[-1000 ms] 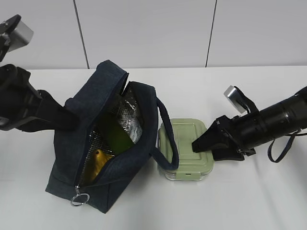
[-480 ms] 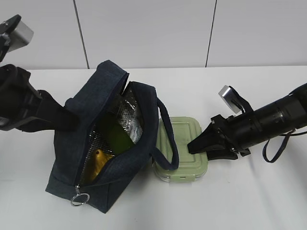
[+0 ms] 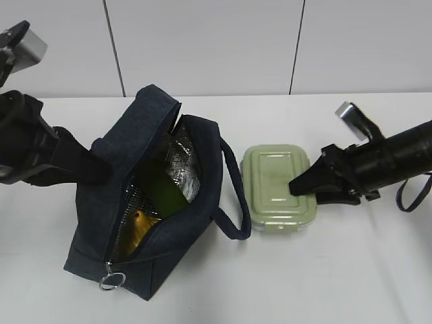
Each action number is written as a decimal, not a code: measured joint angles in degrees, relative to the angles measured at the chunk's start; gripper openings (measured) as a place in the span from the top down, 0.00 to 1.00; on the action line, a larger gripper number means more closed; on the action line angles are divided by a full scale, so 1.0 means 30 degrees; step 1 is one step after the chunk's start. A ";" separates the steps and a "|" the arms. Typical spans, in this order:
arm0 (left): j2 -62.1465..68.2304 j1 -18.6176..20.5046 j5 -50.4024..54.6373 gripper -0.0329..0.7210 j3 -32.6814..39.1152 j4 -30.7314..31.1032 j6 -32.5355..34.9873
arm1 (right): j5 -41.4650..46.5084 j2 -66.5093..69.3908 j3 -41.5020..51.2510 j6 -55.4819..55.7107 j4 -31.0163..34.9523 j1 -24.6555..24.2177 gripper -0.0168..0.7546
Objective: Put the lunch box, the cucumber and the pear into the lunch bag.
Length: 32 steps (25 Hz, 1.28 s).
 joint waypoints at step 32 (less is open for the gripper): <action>0.0000 0.0000 -0.0205 0.95 0.0000 -0.0147 0.0000 | -0.0140 -0.5295 -0.2770 0.8951 -0.5131 0.5440 0.55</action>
